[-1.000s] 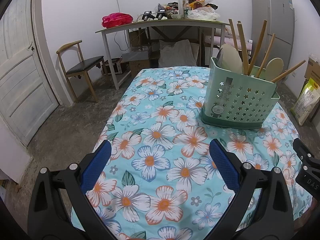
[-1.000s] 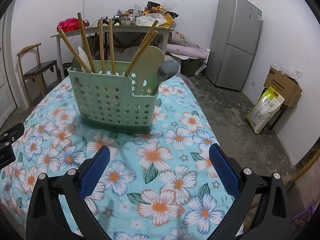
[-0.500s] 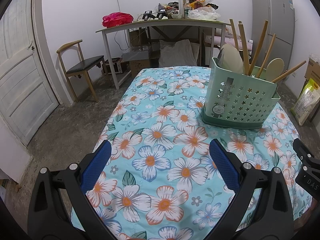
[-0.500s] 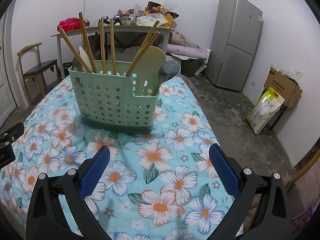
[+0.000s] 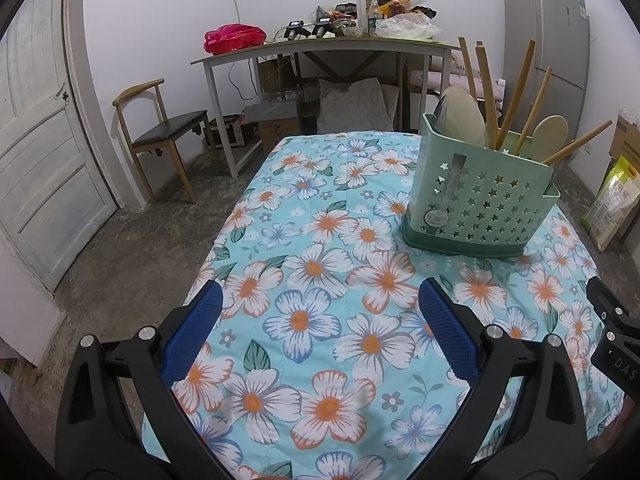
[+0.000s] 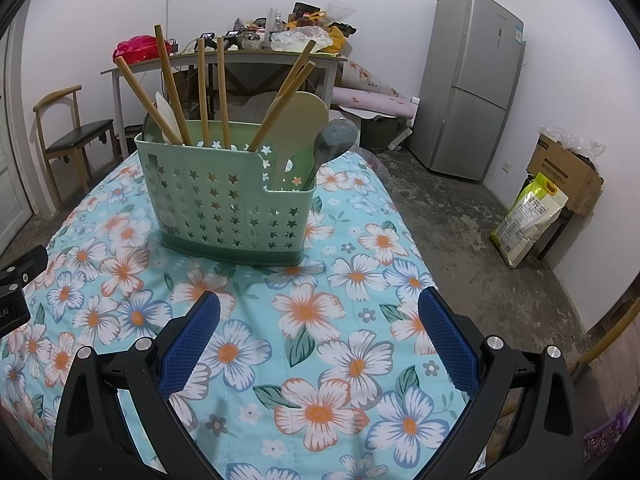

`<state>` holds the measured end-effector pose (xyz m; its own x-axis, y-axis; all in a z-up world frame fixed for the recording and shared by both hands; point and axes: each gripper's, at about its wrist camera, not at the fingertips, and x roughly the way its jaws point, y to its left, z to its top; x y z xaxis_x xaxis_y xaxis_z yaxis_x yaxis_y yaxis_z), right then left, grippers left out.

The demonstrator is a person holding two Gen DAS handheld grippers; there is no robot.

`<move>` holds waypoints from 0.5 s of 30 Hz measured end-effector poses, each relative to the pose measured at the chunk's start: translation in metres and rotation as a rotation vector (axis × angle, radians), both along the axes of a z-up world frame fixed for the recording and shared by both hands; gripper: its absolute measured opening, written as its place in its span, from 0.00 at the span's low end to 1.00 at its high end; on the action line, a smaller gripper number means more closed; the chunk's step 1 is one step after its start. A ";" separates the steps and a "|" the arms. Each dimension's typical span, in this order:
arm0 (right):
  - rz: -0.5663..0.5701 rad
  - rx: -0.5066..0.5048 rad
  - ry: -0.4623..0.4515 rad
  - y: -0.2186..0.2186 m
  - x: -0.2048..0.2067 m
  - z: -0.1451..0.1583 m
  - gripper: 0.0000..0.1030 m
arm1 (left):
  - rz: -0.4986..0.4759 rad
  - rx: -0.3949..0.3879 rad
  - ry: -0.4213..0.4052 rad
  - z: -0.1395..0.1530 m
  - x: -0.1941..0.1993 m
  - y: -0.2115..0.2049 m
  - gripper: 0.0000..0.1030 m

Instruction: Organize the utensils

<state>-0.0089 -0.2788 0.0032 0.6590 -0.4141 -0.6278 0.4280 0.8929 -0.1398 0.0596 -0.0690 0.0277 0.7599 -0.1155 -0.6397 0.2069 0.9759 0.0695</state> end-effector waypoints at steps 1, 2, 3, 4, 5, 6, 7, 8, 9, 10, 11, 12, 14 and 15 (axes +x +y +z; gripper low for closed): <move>0.000 0.001 0.000 0.000 0.000 0.000 0.94 | 0.001 0.000 0.000 0.000 0.000 0.000 0.92; 0.000 0.001 -0.001 0.000 0.000 0.000 0.94 | 0.000 0.000 0.001 0.000 0.000 0.000 0.92; 0.000 0.000 0.000 0.000 0.000 0.000 0.94 | 0.000 0.000 0.001 0.000 0.000 0.000 0.92; 0.000 -0.001 -0.001 0.000 0.000 0.000 0.94 | 0.000 0.000 0.000 0.000 0.000 0.000 0.92; 0.000 0.000 0.000 0.000 0.000 0.000 0.94 | 0.000 0.001 0.000 0.000 0.000 0.000 0.92; 0.001 0.001 0.000 0.000 0.000 0.000 0.94 | 0.001 0.000 0.000 0.001 0.000 0.000 0.92; 0.000 0.000 0.000 -0.001 0.000 0.001 0.94 | 0.000 0.000 0.000 0.001 0.000 0.000 0.92; 0.000 0.000 -0.001 -0.001 0.000 0.001 0.94 | 0.000 0.000 0.000 0.001 0.000 0.000 0.92; 0.001 0.000 0.000 0.000 0.000 0.000 0.94 | 0.000 0.000 0.000 0.001 -0.001 0.000 0.92; 0.000 0.001 -0.001 -0.001 0.000 0.001 0.94 | 0.000 0.001 -0.001 0.001 -0.001 0.000 0.92; 0.000 0.000 0.000 0.000 0.000 0.000 0.94 | -0.001 0.000 0.000 0.001 -0.001 0.000 0.92; 0.000 0.001 -0.001 -0.001 0.000 0.001 0.94 | -0.001 0.000 0.000 0.001 -0.001 0.000 0.92; 0.000 0.000 -0.001 0.000 0.000 0.000 0.94 | 0.001 0.000 0.000 0.001 -0.001 0.000 0.92; 0.000 0.000 -0.001 -0.001 0.000 0.001 0.94 | 0.000 0.001 0.002 0.001 0.000 0.000 0.92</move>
